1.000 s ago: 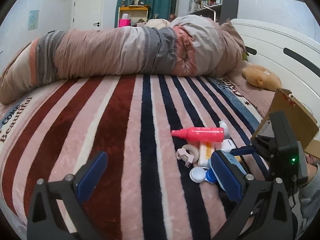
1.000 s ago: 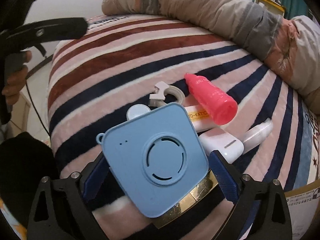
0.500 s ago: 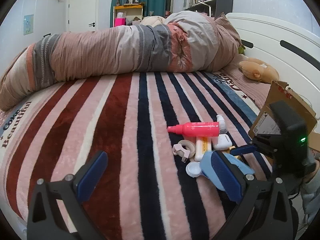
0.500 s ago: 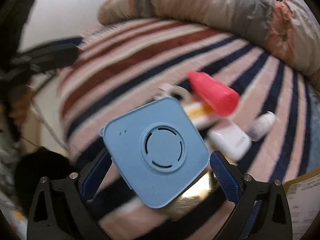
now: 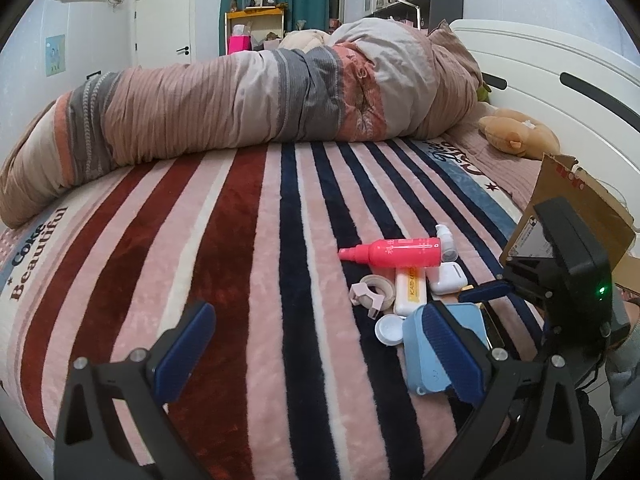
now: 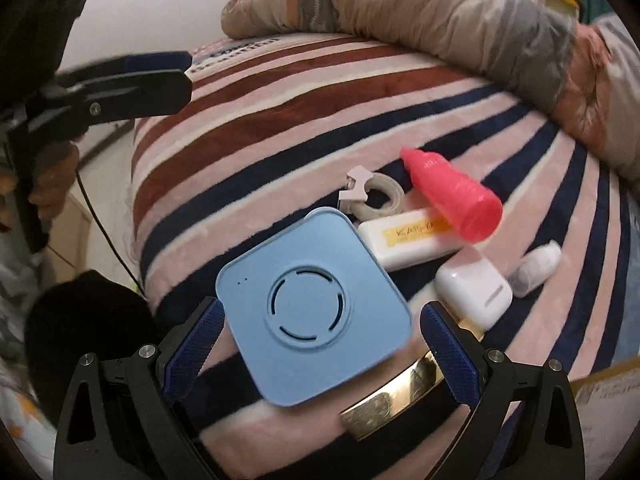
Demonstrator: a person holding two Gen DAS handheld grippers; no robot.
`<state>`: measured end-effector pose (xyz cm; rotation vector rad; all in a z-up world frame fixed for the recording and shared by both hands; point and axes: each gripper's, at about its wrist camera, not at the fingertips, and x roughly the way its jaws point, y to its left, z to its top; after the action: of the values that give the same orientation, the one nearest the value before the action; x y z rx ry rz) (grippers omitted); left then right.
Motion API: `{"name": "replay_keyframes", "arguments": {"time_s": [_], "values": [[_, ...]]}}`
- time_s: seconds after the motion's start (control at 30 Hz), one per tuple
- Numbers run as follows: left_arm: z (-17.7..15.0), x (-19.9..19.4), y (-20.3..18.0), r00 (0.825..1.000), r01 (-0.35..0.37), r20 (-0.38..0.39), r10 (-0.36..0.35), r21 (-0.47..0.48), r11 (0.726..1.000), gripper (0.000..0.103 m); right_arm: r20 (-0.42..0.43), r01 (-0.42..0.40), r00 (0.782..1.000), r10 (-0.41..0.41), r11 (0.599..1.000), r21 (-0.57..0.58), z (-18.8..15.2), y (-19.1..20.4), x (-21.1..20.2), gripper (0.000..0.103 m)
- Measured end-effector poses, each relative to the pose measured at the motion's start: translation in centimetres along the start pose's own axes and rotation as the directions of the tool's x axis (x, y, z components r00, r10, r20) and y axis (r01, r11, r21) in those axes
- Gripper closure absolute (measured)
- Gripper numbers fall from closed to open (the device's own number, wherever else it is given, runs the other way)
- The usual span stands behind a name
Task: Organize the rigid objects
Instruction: 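Lower the right gripper onto the light blue square case and close, then carry the blue case into the cardboard box and open the right gripper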
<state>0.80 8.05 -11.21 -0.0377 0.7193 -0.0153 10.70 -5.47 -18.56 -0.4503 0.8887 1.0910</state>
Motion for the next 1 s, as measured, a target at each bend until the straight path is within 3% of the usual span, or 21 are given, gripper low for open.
{"name": "replay_keyframes", "arguments": {"time_s": [0.2,0.3,0.33,0.47,0.57,0.67,0.83,0.9,0.97,1.0], "values": [[0.0,0.2,0.0,1.0,0.017,-0.018,-0.017,-0.004,1.0,0.0,-0.004,-0.02,1.0,0.019,0.992,-0.122,-0.1,1.0,0.5,0.004],[-0.1,0.3,0.0,0.999,0.036,-0.03,-0.036,0.0,0.999,0.0,-0.011,0.006,1.0,-0.008,0.987,-0.159,-0.6,1.7,0.6,0.006],[-0.1,0.3,-0.1,0.998,0.05,-0.037,-0.05,0.001,0.999,0.0,-0.002,0.031,1.0,-0.031,0.988,-0.149,-0.6,1.6,0.7,0.014],[0.0,0.4,-0.6,0.988,0.136,-0.07,-0.135,0.003,0.991,0.0,0.04,0.144,0.989,-0.14,0.978,-0.149,-0.7,2.9,0.0,0.015],[0.6,-0.2,-1.5,0.976,0.21,-0.069,-0.209,0.014,0.978,0.001,0.127,0.164,0.98,-0.15,0.98,-0.111,-0.2,3.8,-2.7,0.015],[2.0,-1.6,-2.6,0.941,0.337,-0.041,-0.336,0.014,0.942,0.001,0.236,0.182,0.959,-0.155,0.978,-0.1,0.7,5.2,-6.6,0.015],[5.4,-4.4,-5.6,0.859,0.512,-0.016,-0.512,0.061,0.857,0.003,0.379,0.238,0.903,-0.203,0.97,-0.048,1.7,6.2,-12.3,0.015],[6.8,-5.0,-7.0,0.826,0.564,-0.024,-0.564,0.074,0.823,0.018,0.427,0.267,0.874,-0.234,0.963,-0.019,1.5,6.3,-14.3,0.015],[8.2,-5.3,-8.4,0.792,0.61,-0.037,-0.609,0.077,0.789,0.044,0.462,0.29,0.847,-0.264,0.957,0.016,1.2,5.9,-16.2,0.015],[8.8,-5.5,-9.0,0.788,0.615,-0.038,-0.614,0.08,0.784,0.046,0.474,0.296,0.837,-0.273,0.955,0.028,0.9,5.8,-17.0,0.015]]}}
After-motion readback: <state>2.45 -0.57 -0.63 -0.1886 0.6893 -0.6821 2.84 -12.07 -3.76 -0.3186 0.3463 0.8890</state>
